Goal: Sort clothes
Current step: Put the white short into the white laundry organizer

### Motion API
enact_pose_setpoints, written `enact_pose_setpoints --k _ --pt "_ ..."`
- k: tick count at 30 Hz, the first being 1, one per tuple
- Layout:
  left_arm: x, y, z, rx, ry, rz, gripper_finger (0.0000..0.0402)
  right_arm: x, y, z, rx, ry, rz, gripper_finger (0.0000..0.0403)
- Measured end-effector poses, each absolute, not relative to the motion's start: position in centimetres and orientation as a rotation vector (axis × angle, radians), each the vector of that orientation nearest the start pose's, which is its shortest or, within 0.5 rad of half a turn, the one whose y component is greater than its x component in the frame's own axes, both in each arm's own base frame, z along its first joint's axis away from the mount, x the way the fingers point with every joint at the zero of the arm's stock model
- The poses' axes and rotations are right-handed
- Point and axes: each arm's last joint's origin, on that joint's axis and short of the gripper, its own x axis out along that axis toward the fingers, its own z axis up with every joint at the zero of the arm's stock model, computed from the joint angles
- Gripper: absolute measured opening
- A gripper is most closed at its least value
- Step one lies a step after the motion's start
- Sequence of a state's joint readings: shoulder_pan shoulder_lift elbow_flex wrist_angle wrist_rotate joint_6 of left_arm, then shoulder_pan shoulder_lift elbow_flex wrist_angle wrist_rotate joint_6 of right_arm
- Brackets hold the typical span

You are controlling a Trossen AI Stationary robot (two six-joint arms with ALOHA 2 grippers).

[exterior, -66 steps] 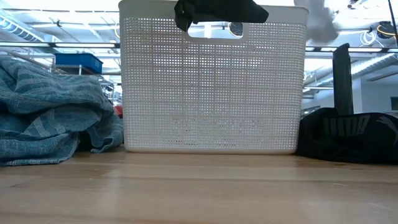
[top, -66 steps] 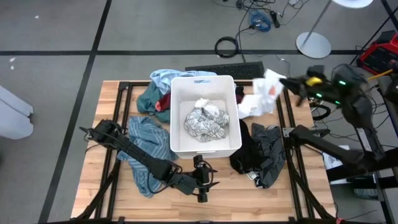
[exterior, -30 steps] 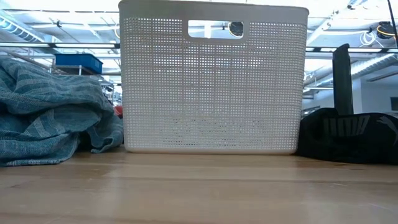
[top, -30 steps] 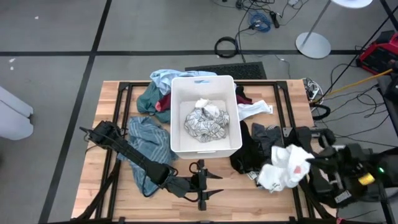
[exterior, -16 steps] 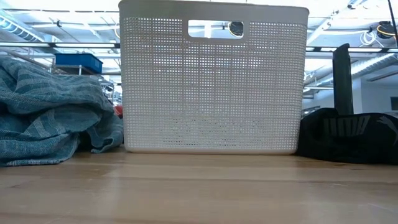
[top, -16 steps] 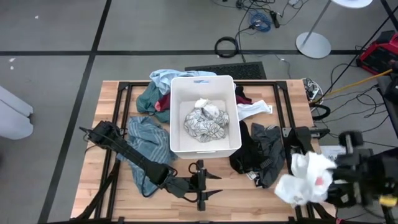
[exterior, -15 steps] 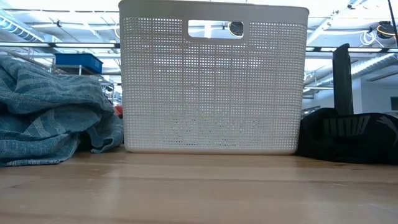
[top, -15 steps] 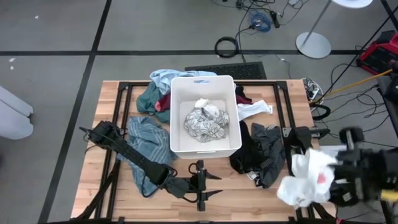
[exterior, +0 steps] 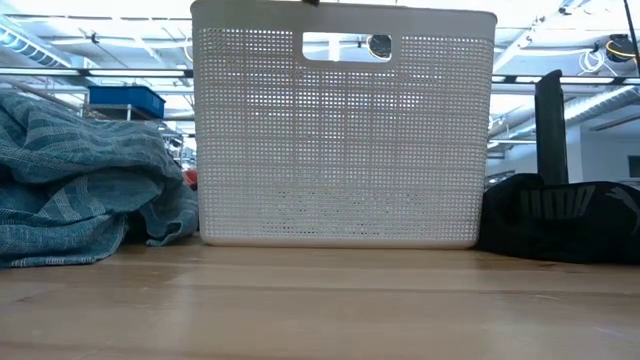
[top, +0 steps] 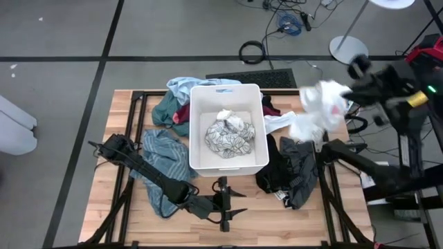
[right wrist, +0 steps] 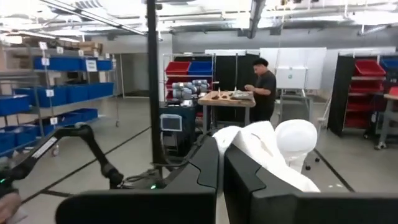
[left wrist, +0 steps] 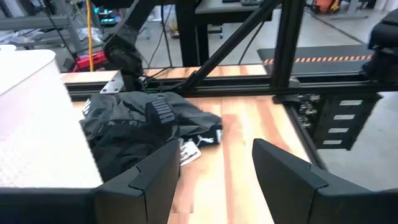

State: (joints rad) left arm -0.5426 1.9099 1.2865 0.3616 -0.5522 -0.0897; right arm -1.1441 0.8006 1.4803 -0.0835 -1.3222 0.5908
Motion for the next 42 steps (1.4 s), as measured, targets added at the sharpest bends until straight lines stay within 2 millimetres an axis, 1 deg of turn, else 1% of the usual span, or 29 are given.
enact_pose_setpoints --k 2,4,7,9,11,14,17,19,21,24,26,29,33,36,39,42 --pt "37.8 -20.7 23.3 0.054 0.235 0.026 0.0212 5.9 -5.2 53.1 0.045 -0.143 0.24 0.0" --pt "37.8 -20.5 23.1 0.062 0.255 0.032 0.0212 7.4 -6.3 52.6 0.042 -0.156 0.281 0.0" --pt "37.9 -20.2 22.9 0.068 0.27 0.042 0.0212 9.9 -6.7 52.0 -0.018 -0.197 0.411 0.0" --pt "38.1 -19.9 22.9 0.067 0.271 0.051 0.0212 11.8 -6.5 51.6 -0.051 -0.238 0.516 0.0" --pt "38.1 -19.8 22.9 0.07 0.276 0.055 0.0212 13.8 -6.0 51.0 -0.056 -0.275 0.609 0.0" --pt "38.1 -19.9 22.9 0.069 0.276 0.054 0.0212 17.0 -4.8 49.5 -0.003 -0.28 0.726 0.0" --pt "38.1 -19.9 22.8 0.07 0.28 0.053 0.0212 19.9 -2.7 47.1 0.056 -0.239 0.821 0.0" --pt "38.1 -19.9 22.8 0.07 0.279 0.053 0.0212 21.0 -1.1 45.6 0.072 -0.229 0.848 0.0" --pt "38.0 -20.1 22.8 0.071 0.28 0.048 0.0212 21.5 0.6 44.1 0.077 -0.227 0.865 0.0" --pt "37.4 -20.6 23.1 0.077 0.285 0.034 0.0212 21.7 3.0 41.5 0.104 -0.195 0.856 0.0" --pt "36.7 -21.0 23.8 0.087 0.286 0.045 0.0212 21.4 4.6 39.6 0.116 -0.181 0.804 0.0" --pt "35.3 -21.6 25.3 0.097 0.27 0.108 0.0212 20.6 7.1 36.8 0.138 -0.167 0.728 0.0" --pt "33.5 -22.7 26.6 0.104 0.247 0.16 0.0212 19.9 10.6 33.0 0.2 -0.241 0.665 0.0" --pt "32.4 -23.8 27.0 0.11 0.224 0.188 0.0212 19.6 13.0 30.3 0.248 -0.293 0.575 0.0" --pt "31.7 -24.5 27.0 0.104 0.217 0.2 0.0212 20.2 15.4 27.5 0.3 -0.275 0.42 0.0" --pt "31.3 -25.0 26.9 0.042 0.217 0.198 0.0212 21.4 17.3 26.0 0.334 -0.284 0.331 0.0"
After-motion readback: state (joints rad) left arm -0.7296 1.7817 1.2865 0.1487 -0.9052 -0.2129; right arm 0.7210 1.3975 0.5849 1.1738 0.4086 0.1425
